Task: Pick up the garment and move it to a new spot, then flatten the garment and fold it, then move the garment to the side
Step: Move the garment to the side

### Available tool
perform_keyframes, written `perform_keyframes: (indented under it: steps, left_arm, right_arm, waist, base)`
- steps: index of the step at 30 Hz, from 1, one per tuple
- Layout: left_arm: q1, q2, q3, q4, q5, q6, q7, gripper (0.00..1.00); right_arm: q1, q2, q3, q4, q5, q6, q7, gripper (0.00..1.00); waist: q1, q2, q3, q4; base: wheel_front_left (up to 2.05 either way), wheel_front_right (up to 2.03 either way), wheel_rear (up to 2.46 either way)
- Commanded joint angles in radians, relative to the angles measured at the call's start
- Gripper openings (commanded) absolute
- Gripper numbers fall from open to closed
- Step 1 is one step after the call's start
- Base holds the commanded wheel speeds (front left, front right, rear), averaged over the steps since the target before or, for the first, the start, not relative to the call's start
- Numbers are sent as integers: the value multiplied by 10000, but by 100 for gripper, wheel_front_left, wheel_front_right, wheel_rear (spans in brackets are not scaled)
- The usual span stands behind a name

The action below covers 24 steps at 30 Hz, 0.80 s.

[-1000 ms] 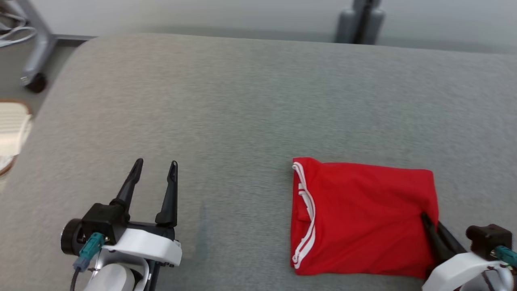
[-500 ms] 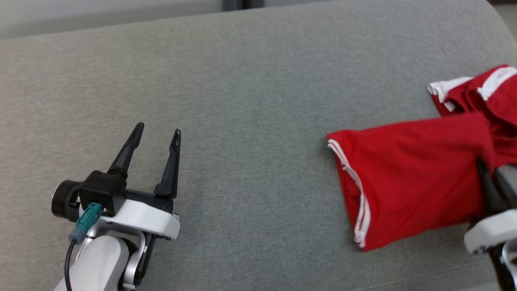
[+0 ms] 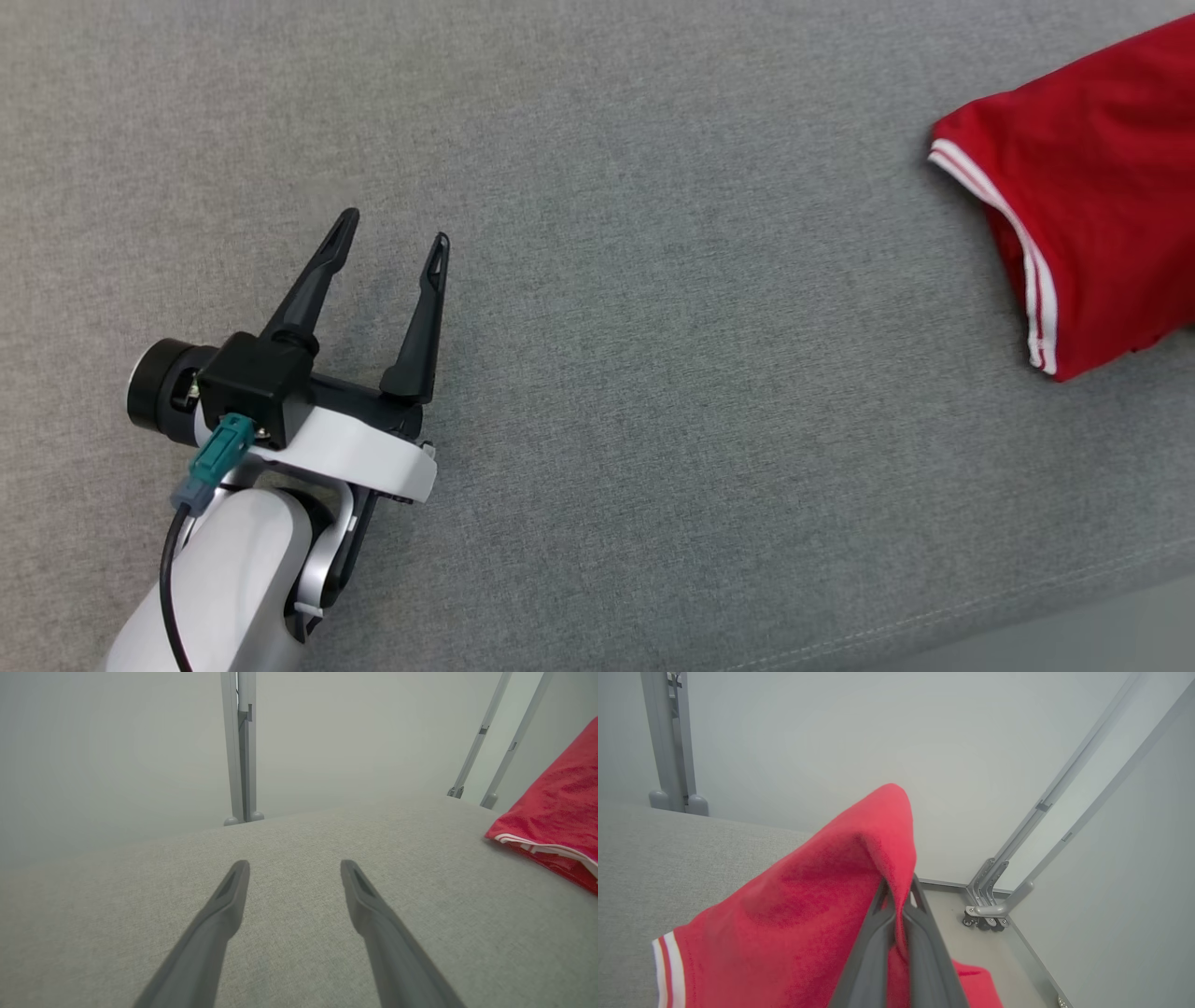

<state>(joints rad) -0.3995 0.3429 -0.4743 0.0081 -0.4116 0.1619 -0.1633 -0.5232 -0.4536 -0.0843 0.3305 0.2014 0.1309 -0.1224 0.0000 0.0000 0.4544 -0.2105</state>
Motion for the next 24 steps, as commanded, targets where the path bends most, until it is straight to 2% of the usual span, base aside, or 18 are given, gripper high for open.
perform_keyframes:
  steps: [1,6,7,8,9,10,16,21,24]
  left_arm:
    - [-219,48,-12,-2,68,-35,-11,100]
    - [-305,51,-4,-8,52,-2,-55,100]
    - [-339,56,-16,-3,67,-14,-50,100]
    - [-369,61,-28,-5,73,-34,-55,100]
    - [-369,61,-28,-5,73,-34,-55,100]
    - [-411,51,-47,-5,80,-52,-58,100]
    - [-442,96,6,62,26,-10,-128,100]
    - [-340,107,-4,261,-81,-37,-155,100]
    - [-201,109,34,415,-152,4,-249,100]
  right_arm:
    - [-301,-195,-100,361,14,-1,66,0]
    - [-1046,-632,-265,1641,-382,-1,-113,0]
    - [-1213,-646,-343,1955,-525,-1,-204,29]
    - [-1288,-709,-466,2323,-759,-3,-156,78]
    - [-1288,-709,-466,2323,-759,-3,-156,78]
    - [-1423,-652,-584,2573,-820,-1,-285,100]
    - [-1908,-256,-1098,3775,-1397,-1,-892,100]
    - [-1950,253,-1449,4575,-1126,-1,-1220,100]
    - [-1605,724,-1589,4167,-825,-1,-1401,100]
  waist:
    - [0,0,198,85]
    - [0,0,543,164]
    - [0,0,601,187]
    - [0,0,656,218]
    - [0,0,656,218]
    - [0,0,708,249]
    - [0,0,842,290]
    - [0,0,602,314]
    - [0,0,181,384]
  base:
    - [0,0,0]
    - [0,0,0]
    - [0,0,0]
    - [0,0,0]
    - [0,0,0]
    - [0,0,0]
    - [0,0,0]
    - [0,0,0]
    - [0,0,0]
